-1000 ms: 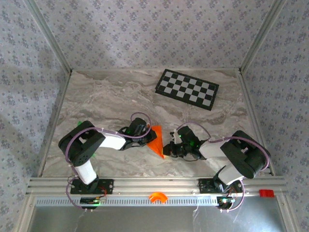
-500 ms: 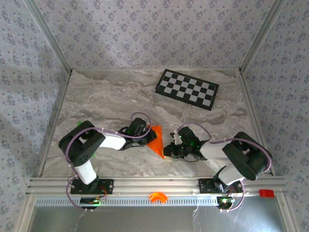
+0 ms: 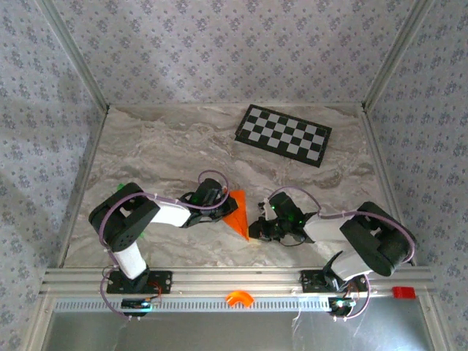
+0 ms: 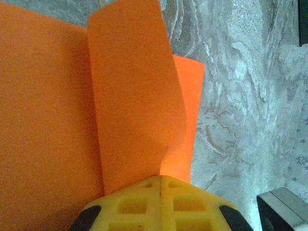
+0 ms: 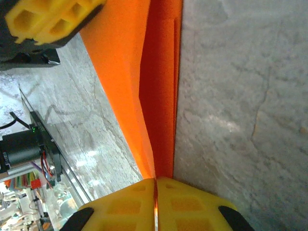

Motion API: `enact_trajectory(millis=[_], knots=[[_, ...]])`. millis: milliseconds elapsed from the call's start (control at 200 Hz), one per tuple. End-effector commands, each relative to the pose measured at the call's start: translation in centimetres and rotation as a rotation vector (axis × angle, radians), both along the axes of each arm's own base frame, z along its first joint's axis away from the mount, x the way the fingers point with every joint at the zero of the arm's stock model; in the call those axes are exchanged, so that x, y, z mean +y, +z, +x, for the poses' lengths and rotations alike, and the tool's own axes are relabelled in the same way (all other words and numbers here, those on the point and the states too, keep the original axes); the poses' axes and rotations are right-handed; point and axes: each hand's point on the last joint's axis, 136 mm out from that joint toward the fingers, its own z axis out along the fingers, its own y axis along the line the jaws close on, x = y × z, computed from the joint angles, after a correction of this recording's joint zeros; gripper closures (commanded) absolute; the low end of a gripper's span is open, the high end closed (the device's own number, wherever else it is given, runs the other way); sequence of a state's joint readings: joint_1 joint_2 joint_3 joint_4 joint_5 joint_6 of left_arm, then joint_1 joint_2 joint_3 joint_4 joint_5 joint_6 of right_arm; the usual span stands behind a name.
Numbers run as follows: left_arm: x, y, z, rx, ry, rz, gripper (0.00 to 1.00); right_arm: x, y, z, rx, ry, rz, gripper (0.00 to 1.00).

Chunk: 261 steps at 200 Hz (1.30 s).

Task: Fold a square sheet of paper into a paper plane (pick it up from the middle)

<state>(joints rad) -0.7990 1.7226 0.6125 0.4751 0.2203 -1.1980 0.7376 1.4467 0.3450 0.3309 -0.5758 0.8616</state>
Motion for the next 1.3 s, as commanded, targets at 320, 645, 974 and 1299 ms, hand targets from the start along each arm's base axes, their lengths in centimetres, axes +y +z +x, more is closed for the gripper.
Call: enact_trajectory(millis=[320,645,974,1299], knots=[[2.3,-4.0,-2.2,0.102,0.006,0.117,0.94,-1.8,-2.2,-2.7,0.094,0.039,-0.14,0.89],[2.3,-4.0,-2.2,0.104,0.005,0.118,0.94,-2.2,-2.6,-3.0,0.098,0.051,-0.17,0.96],[2.2,-4.0,-2.2,0.103,0.002,0.118,0.94,-2.4,-1.9,-2.7,0.079,0.034,-0.173,0.91],[2.3,-4.1,-2.3,0.104,0.003,0.116,0.95,-1.4,1.0,-0.7,0.016,-0.008,-0.107,0.78]])
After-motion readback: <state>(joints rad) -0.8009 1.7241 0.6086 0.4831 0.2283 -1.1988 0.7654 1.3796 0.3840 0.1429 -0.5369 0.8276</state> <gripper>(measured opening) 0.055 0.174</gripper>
